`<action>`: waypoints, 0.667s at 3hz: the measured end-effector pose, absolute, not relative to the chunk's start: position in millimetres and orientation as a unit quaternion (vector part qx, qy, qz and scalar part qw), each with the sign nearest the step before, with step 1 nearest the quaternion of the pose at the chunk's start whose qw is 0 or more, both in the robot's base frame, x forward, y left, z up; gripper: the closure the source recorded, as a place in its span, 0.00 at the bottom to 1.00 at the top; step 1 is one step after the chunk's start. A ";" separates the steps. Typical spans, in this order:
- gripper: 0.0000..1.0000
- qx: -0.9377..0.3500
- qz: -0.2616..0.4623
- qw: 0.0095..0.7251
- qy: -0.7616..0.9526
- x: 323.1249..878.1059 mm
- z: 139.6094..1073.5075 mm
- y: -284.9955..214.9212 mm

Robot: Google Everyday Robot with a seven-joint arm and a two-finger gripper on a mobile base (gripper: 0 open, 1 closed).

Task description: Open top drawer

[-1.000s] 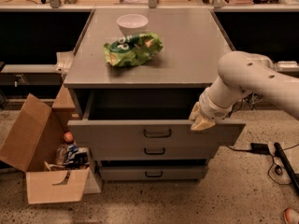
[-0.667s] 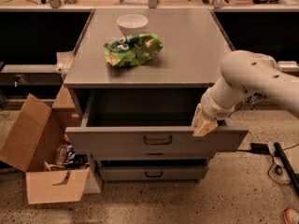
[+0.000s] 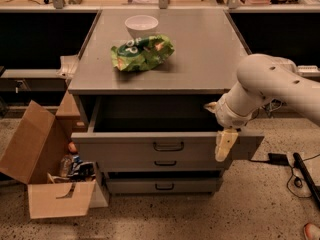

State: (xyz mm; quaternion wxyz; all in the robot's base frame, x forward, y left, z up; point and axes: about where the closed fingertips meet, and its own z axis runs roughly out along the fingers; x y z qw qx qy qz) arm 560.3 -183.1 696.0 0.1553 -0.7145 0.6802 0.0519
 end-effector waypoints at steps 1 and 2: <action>0.00 -0.721 0.065 0.133 0.677 550.9 684.5 -182.8; 0.00 -0.728 0.083 0.104 0.673 532.4 674.8 -185.8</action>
Offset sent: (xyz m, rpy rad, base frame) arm -0.0515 -0.0085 -0.0303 -0.0585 0.1894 0.0743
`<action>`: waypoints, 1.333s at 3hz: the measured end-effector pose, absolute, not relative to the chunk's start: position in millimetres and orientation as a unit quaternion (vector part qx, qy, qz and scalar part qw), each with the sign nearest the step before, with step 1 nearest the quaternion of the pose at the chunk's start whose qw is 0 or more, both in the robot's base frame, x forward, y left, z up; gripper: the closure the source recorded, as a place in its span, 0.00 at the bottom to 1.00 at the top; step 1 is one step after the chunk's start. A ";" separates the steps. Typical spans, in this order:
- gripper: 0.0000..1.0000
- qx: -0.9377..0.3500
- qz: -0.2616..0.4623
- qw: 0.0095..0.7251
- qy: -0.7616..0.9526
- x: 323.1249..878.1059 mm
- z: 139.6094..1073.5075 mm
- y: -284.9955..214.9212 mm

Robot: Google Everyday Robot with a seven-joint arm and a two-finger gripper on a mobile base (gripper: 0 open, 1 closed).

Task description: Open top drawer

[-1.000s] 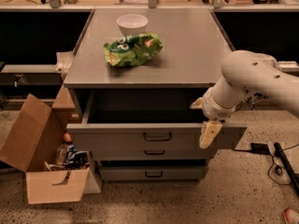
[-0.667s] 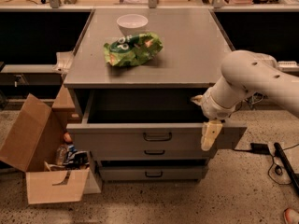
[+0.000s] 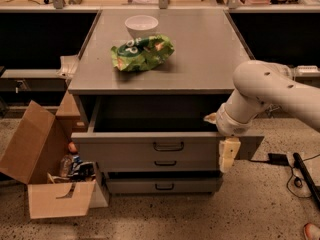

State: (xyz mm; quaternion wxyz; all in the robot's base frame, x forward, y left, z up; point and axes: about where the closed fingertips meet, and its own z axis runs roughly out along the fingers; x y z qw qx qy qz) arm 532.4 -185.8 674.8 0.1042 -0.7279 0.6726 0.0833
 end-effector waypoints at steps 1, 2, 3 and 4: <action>0.14 -0.736 0.098 0.077 0.666 516.5 668.6 -188.4; 0.39 -0.737 0.111 0.058 0.664 501.6 665.6 -195.8; 0.68 -0.733 0.114 0.054 0.669 487.6 673.1 -208.2; 0.93 -0.733 0.114 0.054 0.669 486.9 672.4 -206.8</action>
Offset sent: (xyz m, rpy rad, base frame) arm -0.0463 -0.0196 -0.0096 -0.0423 0.1455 0.0438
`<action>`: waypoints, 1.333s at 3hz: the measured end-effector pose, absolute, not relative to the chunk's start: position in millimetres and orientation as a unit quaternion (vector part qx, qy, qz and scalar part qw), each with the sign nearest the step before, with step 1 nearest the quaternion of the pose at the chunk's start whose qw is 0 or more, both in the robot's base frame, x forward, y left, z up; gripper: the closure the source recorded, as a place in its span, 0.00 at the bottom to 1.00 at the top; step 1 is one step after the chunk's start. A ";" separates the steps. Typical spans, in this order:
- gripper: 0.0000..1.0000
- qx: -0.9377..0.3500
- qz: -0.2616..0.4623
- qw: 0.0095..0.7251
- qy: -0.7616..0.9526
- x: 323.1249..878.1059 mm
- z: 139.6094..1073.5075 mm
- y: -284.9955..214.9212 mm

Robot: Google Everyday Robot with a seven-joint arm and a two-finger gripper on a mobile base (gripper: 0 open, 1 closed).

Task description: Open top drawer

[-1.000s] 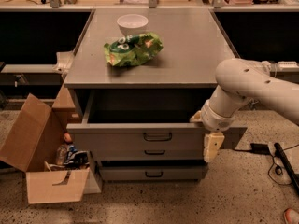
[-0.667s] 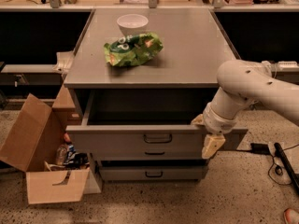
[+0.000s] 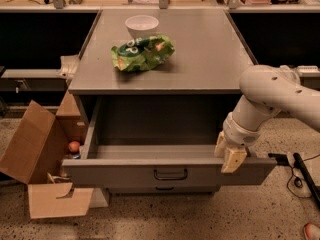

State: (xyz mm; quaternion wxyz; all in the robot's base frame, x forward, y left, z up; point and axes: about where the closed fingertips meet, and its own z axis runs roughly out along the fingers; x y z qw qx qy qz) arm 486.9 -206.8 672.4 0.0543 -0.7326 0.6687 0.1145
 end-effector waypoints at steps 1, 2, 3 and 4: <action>1.00 -0.733 0.114 0.054 0.669 486.5 672.4 -206.7; 0.83 -0.733 0.115 0.054 0.669 486.4 672.4 -206.7; 0.54 -0.733 0.115 0.054 0.669 486.4 672.3 -206.7; 0.29 -0.733 0.115 0.054 0.669 486.4 672.3 -206.7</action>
Offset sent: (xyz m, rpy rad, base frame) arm -0.0004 0.0001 0.0000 0.0000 0.0000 0.0000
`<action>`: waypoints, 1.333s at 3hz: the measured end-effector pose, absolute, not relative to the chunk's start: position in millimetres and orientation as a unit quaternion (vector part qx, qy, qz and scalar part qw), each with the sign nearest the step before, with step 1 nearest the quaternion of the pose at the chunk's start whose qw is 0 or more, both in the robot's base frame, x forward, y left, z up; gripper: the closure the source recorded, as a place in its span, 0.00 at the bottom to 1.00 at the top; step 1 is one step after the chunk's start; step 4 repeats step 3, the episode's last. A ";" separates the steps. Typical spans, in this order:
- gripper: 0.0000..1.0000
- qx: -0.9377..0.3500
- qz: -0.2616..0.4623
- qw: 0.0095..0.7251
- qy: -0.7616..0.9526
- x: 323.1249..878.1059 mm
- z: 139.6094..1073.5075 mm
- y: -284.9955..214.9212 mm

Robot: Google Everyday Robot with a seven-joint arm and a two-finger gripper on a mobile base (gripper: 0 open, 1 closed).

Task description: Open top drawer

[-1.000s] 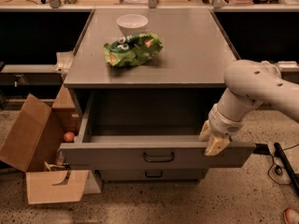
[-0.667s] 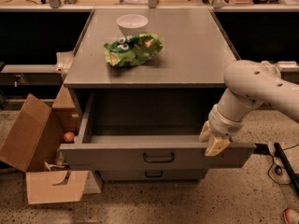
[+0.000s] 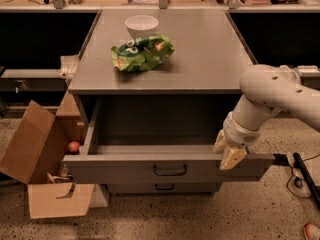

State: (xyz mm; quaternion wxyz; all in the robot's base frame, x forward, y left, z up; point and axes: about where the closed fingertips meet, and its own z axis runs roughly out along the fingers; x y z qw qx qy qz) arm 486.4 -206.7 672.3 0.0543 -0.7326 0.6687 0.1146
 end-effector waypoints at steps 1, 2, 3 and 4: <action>0.07 -0.733 0.115 0.054 0.669 486.4 672.3 -206.7; 0.00 -0.733 0.115 0.054 0.669 486.4 672.3 -206.7; 0.00 -0.733 0.115 0.054 0.669 486.4 672.3 -206.7; 0.00 -0.733 0.115 0.054 0.669 486.4 672.3 -206.7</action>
Offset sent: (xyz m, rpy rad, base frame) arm 0.0000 0.0000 0.0000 0.0000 0.0000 0.0000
